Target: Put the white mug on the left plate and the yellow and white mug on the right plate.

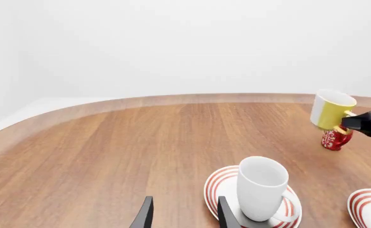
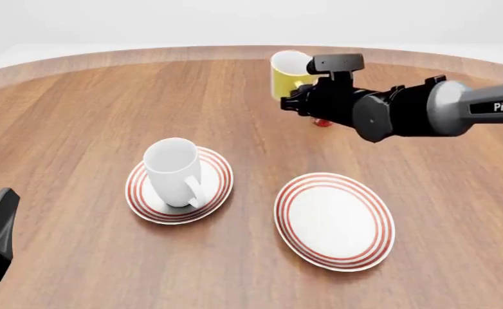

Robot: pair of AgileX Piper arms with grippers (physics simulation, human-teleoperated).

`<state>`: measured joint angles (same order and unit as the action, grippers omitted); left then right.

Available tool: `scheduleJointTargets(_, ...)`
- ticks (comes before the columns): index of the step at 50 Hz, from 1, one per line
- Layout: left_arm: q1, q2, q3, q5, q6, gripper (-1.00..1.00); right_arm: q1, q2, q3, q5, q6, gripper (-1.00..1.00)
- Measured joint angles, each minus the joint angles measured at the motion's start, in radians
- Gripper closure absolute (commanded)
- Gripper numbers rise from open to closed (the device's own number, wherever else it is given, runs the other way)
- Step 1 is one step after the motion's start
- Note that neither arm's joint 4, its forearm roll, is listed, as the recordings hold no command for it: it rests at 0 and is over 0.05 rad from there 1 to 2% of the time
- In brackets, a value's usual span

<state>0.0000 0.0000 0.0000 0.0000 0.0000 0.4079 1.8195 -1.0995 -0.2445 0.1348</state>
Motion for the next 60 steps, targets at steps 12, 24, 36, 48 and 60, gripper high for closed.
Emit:
scheduleJointTargets(12, 0.0, 0.0, 0.0, 0.0, 0.0, -1.0, -0.012, -0.132, 0.111, -0.006, 0.007, 1.0)
scheduleJointTargets(24, 0.0, 0.0, 0.0, 0.0, 0.0, -1.0, -0.024, -0.248, 0.209, -0.006, 0.014, 1.0)
scheduleJointTargets(36, 0.0, 0.0, 0.0, 0.0, 0.0, -1.0, -0.041, -0.362, 0.311, -0.003, 0.019, 1.0)
scheduleJointTargets(48, 0.0, 0.0, 0.0, 0.0, 0.0, -1.0, -0.055, -0.474, 0.417, 0.007, 0.022, 1.0)
scheduleJointTargets(60, 0.0, 0.0, 0.0, 0.0, 0.0, -1.0, -0.063, -0.577, 0.513, 0.028, 0.021, 1.0)
